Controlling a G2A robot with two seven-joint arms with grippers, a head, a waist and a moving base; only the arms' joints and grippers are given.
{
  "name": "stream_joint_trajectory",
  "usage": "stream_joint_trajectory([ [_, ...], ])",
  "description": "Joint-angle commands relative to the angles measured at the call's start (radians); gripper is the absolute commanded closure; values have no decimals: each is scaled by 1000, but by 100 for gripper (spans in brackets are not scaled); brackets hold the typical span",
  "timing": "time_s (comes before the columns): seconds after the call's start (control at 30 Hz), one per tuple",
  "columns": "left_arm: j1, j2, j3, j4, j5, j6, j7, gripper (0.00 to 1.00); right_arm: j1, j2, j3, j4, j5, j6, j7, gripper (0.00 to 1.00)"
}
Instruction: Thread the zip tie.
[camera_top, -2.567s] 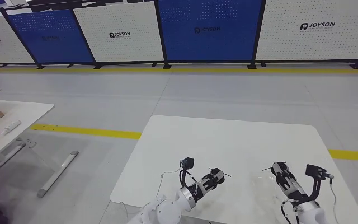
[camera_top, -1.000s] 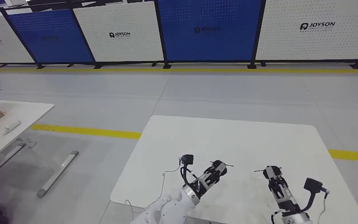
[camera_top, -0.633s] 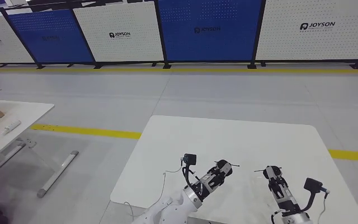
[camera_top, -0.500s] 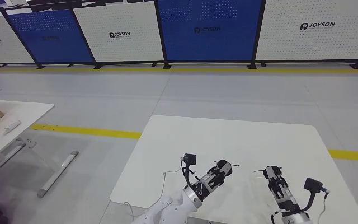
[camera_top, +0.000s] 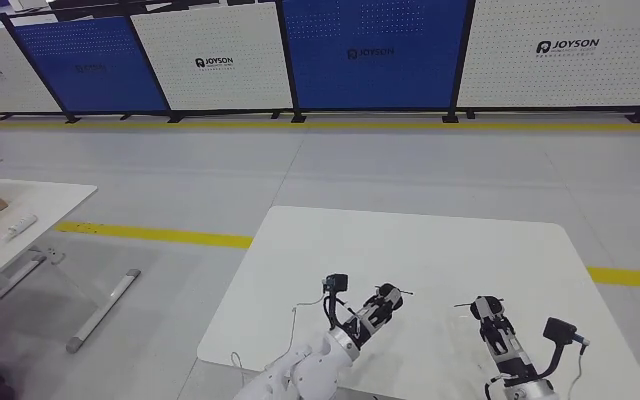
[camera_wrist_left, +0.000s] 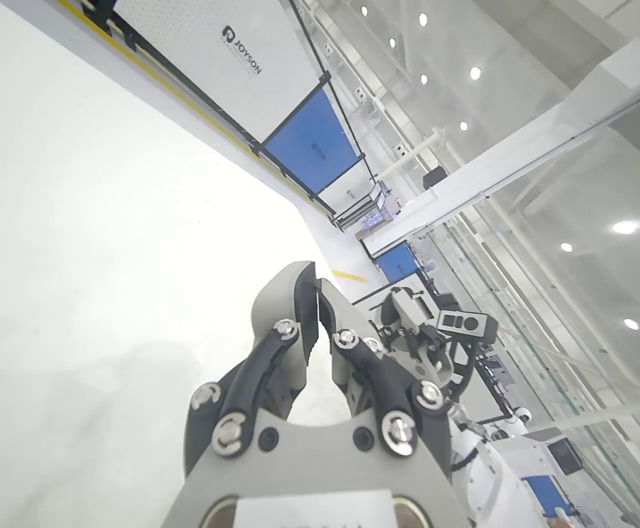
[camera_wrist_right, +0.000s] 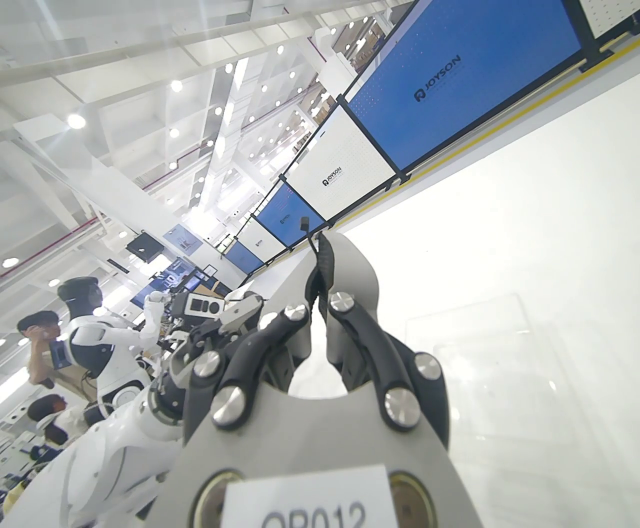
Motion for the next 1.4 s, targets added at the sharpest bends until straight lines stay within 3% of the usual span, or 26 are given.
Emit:
stream_joint_trajectory([
  [0.0,-7,-4,8,27,5,9,4,100,0,0,0,0,0,0,0,100],
  [0.37,-9,-5,9,28,5,10,9,100,0,0,0,0,0,0,0,100],
  [0.6,14,-7,23,4,92,-89,89,100,0,0,0,0,0,0,0,100],
  [0.87,14,-8,23,2,92,-88,89,100,0,0,0,0,0,0,0,100],
  [1.1,31,-11,24,-103,154,-100,157,100,0,0,0,0,0,0,0,100],
  [1.37,36,-12,24,-105,158,-81,153,100,0,0,0,0,0,0,0,100],
])
